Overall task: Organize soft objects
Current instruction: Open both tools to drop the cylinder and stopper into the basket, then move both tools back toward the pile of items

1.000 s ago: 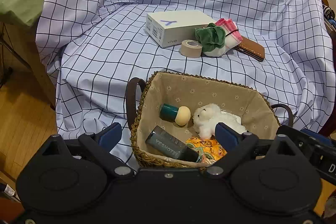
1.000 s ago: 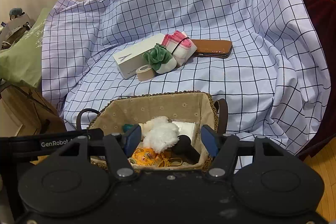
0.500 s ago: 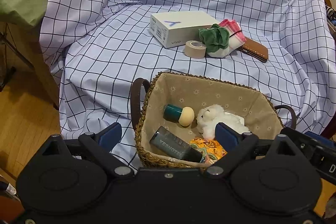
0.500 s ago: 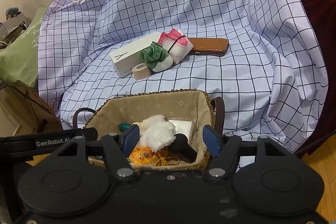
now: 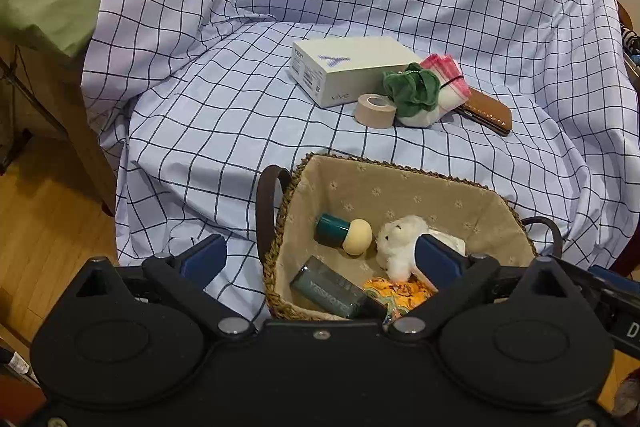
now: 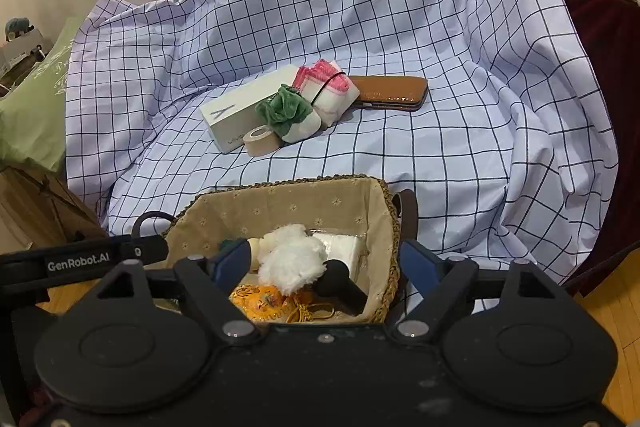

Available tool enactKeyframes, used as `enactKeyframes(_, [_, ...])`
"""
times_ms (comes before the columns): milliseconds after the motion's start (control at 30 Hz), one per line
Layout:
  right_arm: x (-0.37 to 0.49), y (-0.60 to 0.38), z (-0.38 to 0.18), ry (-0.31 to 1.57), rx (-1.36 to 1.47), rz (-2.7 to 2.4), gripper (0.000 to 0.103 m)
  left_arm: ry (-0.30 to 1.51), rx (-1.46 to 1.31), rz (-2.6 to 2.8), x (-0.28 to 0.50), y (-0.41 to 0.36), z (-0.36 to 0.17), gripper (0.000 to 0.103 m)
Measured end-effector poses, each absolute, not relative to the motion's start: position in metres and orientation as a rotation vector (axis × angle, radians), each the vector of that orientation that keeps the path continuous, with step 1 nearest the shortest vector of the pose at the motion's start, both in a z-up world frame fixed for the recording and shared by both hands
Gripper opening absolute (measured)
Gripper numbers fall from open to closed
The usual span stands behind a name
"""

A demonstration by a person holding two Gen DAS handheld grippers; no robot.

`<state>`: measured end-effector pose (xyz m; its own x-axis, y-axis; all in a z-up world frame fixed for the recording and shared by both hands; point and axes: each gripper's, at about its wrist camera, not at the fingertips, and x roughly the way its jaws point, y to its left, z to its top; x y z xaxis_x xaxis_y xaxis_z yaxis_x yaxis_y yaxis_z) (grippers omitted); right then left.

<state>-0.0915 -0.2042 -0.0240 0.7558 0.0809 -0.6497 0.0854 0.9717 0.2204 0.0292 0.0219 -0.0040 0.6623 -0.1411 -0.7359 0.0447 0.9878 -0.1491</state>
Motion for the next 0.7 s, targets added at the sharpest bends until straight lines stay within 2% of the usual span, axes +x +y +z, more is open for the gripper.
enactKeyframes(167, [-0.087, -0.204, -0.022, 0.703, 0.218, -0.018, 0.092, 0.829, -0.105, -0.085, 0.035, 0.023, -0.003, 0.097])
enactKeyframes(233, [-0.085, -0.205, -0.020, 0.693, 0.206, -0.030, 0.102, 0.812, -0.096, -0.067, 0.039, 0.024, -0.002, 0.097])
enactKeyframes(267, [-0.084, -0.205, -0.020, 0.688, 0.200, -0.041, 0.103, 0.807, -0.097, -0.064, 0.040, 0.025, -0.001, 0.097])
enactKeyframes(700, [-0.049, -0.217, -0.020, 0.716, 0.199, -0.078, 0.103, 0.807, -0.047, -0.123, 0.084, 0.012, 0.008, 0.097])
